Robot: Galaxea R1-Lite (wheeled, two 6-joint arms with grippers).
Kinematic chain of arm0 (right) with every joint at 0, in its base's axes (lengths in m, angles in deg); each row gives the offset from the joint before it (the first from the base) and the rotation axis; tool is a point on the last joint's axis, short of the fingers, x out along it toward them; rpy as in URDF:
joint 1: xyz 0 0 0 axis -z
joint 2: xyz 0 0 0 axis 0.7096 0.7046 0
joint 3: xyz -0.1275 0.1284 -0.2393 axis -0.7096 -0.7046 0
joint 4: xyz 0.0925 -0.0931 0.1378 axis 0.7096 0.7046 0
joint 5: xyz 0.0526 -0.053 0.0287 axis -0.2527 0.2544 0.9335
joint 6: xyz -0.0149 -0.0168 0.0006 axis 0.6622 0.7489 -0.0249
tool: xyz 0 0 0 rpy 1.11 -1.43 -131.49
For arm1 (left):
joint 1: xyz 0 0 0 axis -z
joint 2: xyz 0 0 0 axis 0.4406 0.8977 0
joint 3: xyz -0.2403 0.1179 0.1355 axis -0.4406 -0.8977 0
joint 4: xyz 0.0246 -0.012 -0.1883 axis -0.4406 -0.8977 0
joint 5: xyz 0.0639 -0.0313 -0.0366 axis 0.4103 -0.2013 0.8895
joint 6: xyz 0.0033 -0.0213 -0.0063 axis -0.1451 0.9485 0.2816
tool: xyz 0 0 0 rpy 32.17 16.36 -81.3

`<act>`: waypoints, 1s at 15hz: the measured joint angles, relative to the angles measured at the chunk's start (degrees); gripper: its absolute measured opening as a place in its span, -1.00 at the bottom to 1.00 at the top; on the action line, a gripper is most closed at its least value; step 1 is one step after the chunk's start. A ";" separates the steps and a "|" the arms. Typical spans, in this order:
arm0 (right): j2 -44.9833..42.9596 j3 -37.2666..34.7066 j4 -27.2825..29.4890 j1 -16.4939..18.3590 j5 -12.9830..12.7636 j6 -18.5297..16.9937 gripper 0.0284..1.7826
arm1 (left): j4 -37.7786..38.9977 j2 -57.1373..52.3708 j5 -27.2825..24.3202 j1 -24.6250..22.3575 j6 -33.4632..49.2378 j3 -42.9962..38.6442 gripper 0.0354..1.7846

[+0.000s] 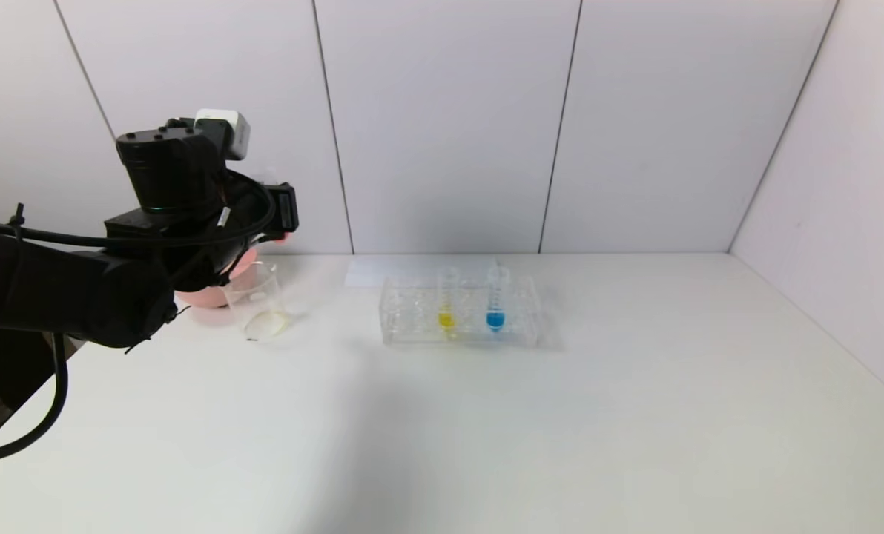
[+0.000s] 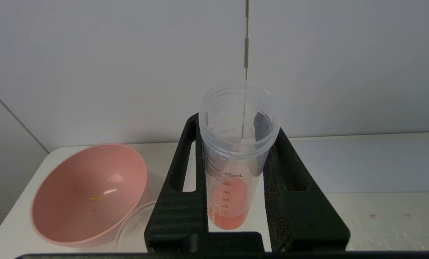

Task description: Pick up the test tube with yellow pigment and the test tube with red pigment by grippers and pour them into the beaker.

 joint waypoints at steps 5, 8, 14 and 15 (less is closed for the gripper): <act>0.00 0.00 0.00 0.00 0.00 -0.05 0.91 | -0.45 0.04 -0.52 -5.16 -0.20 0.11 -0.52; 0.00 0.00 0.00 0.00 -0.02 -0.02 0.91 | -0.48 0.26 -0.79 -7.72 -0.21 0.21 -0.52; 0.00 0.00 0.00 0.00 -0.02 -0.02 0.91 | -0.54 0.61 -0.99 -13.78 -0.48 0.51 -0.52; 0.00 0.00 0.00 0.00 -0.02 -0.02 0.91 | -0.56 0.72 -0.99 -14.82 -0.45 0.35 -0.52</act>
